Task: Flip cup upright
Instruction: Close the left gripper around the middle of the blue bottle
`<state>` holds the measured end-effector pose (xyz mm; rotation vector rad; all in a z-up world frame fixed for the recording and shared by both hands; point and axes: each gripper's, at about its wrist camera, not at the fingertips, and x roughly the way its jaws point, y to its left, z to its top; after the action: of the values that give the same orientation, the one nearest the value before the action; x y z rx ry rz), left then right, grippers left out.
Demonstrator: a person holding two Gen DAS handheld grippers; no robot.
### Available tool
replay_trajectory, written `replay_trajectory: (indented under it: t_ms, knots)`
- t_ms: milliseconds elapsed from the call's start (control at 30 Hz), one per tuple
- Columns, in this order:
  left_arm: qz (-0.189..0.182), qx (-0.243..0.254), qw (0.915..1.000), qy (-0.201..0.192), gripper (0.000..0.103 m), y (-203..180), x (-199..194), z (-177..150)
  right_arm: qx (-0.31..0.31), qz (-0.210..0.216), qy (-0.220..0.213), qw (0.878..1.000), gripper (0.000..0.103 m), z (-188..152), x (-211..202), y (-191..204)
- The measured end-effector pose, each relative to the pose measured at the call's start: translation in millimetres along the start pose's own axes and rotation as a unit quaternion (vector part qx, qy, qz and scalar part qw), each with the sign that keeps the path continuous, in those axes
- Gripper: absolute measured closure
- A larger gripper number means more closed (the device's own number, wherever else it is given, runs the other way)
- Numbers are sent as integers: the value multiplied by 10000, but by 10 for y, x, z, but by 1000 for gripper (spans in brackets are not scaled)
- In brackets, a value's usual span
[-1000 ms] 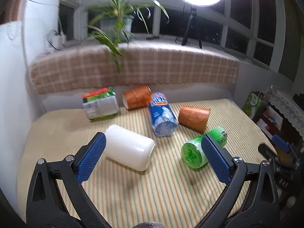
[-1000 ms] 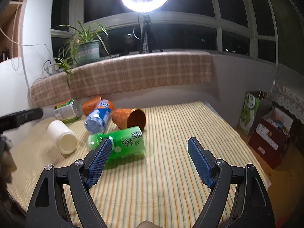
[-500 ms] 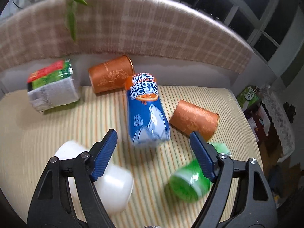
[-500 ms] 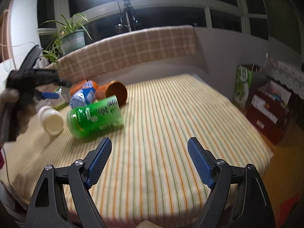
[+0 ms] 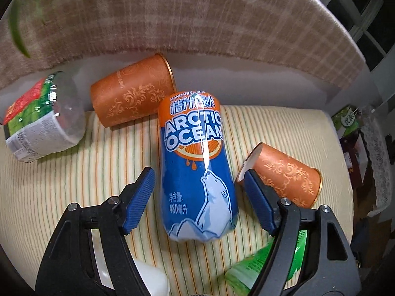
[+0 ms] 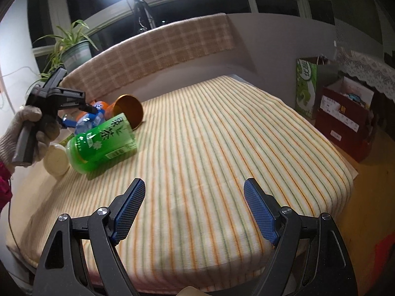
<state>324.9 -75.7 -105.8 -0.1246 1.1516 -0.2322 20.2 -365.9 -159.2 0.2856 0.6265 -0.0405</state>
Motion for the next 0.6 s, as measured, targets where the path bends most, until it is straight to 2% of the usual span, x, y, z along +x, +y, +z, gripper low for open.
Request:
replay_trajectory:
  t_ms: [167,367,600]
  knots:
    - [95,-34,9998,181,35,19,194,20,93,-30,65,9999,21,-12,43,-67]
    - [161,-48,9997,152,36,41,254,43,131,-82,88,9998,21,-1,65,-111]
    - [89,-46,9999,-46,37,-19,9,-19,99,-55,77,9999,21,-14,28,-90]
